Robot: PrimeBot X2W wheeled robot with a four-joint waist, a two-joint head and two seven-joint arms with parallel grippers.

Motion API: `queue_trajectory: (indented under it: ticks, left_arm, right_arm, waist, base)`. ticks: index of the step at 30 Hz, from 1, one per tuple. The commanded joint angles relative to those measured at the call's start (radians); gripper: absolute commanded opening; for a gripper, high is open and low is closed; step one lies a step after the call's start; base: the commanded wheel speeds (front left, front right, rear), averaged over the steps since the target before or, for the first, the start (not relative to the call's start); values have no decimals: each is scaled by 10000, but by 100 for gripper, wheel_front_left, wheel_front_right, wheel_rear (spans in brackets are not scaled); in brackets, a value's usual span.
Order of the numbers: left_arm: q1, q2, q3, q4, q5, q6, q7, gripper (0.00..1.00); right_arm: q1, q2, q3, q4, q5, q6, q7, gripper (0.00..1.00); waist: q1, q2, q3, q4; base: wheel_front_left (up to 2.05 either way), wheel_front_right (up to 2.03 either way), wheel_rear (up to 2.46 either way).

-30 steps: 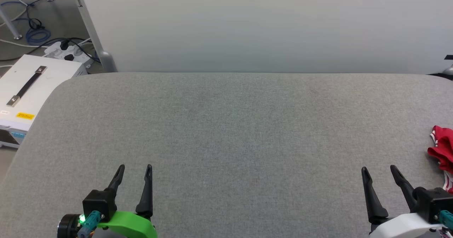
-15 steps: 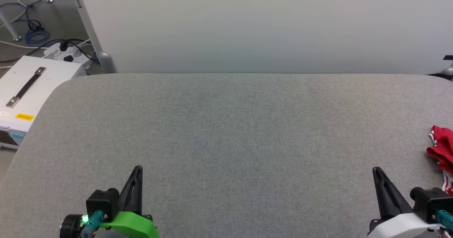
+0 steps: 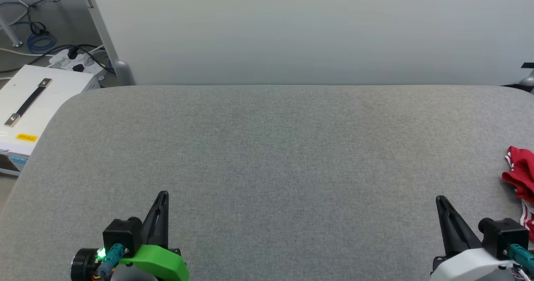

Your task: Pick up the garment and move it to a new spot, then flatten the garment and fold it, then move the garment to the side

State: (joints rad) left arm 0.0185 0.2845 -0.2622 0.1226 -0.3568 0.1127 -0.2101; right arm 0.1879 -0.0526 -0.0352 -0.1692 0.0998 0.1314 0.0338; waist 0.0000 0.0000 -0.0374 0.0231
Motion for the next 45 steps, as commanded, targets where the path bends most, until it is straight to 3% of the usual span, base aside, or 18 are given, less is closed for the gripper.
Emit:
queue_trajectory:
  ticks: [1, 45]
  left_arm:
    - [-34, -94, 96, -42, 147, -67, 50, 0]
    - [-103, -1126, 1256, -586, 1717, -554, 991, 0]
  right_arm:
    - [-204, 4, 12, 67, -52, -1, -54, 0]
    - [-973, 13, 168, 813, -486, -4, -185, 0]
  waist:
    - [0, 0, 5, -3]
    - [0, 0, 175, -108]
  base:
    - [0, 0, 0]
    - [0, 0, 0]
